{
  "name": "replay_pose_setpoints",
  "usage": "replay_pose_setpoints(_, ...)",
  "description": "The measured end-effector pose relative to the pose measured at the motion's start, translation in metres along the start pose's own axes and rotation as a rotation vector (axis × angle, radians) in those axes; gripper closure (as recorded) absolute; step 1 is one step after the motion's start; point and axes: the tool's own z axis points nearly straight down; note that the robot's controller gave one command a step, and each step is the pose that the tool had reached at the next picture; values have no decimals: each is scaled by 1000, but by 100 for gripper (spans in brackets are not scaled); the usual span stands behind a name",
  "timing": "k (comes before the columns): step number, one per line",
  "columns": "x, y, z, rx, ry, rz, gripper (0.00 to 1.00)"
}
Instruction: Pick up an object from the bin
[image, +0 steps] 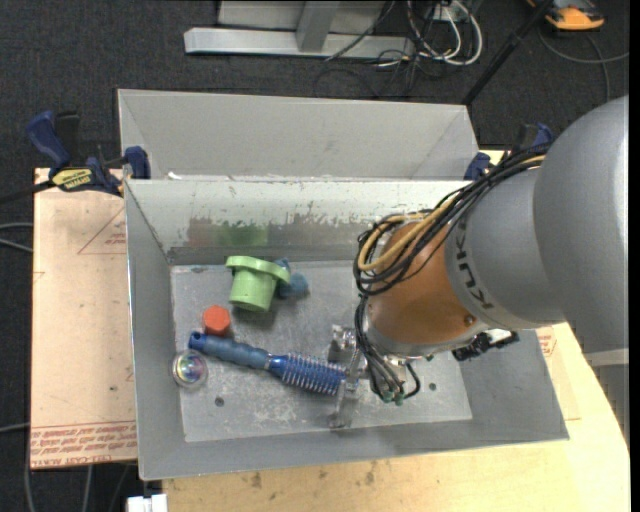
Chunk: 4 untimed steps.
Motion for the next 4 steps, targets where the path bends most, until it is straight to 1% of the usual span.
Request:
replay_pose_setpoints(1,0,0,0,0,-2,-1,0)
replay_pose_setpoints(2,0,0,0,1,-3,-1,100)
replay_pose_setpoints(3,-1,1,-21,0,-3,-3,100)
replay_pose_setpoints(4,-2,2,-110,-1,-8,-5,100)
